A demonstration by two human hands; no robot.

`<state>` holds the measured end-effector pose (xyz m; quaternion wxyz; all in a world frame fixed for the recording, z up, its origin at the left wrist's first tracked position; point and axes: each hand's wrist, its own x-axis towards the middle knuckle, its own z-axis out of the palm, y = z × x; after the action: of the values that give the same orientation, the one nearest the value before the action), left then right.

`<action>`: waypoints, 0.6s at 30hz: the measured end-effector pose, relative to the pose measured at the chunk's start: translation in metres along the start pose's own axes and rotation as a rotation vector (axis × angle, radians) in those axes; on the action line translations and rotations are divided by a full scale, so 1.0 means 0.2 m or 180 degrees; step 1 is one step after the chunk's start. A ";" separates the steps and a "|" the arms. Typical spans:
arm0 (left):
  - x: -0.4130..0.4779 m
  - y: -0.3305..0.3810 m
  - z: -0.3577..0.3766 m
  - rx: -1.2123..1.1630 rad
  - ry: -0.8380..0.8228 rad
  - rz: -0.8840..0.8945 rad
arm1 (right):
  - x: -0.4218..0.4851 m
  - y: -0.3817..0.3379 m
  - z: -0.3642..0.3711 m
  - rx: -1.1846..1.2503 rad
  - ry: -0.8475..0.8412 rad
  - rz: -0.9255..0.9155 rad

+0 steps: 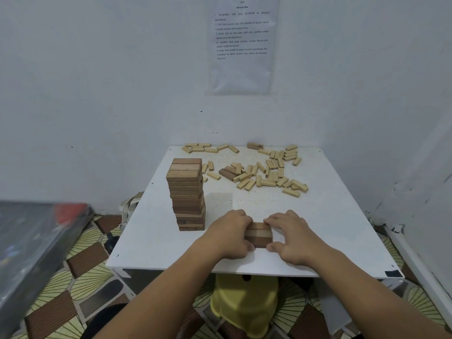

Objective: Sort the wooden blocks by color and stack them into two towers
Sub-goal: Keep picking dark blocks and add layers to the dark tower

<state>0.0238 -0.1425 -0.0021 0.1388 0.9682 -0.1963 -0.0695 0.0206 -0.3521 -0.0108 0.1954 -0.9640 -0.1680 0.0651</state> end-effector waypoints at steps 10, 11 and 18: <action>-0.04 -0.02 0.07 -0.0428 0.0173 -0.0097 | -0.06 0.02 0.11 0.0613 0.0347 0.0177; -0.04 -0.02 0.08 -0.0449 0.0191 -0.0093 | -0.07 0.02 0.12 0.0638 0.0366 0.0199; -0.13 0.00 0.12 -0.0412 0.0435 -0.0221 | -0.11 0.02 0.13 -0.0342 0.0282 0.0395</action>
<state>-0.0040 -0.1377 -0.0229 0.2116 0.9659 -0.1478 -0.0207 -0.0046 -0.3539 -0.0352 0.1462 -0.9836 -0.1025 0.0253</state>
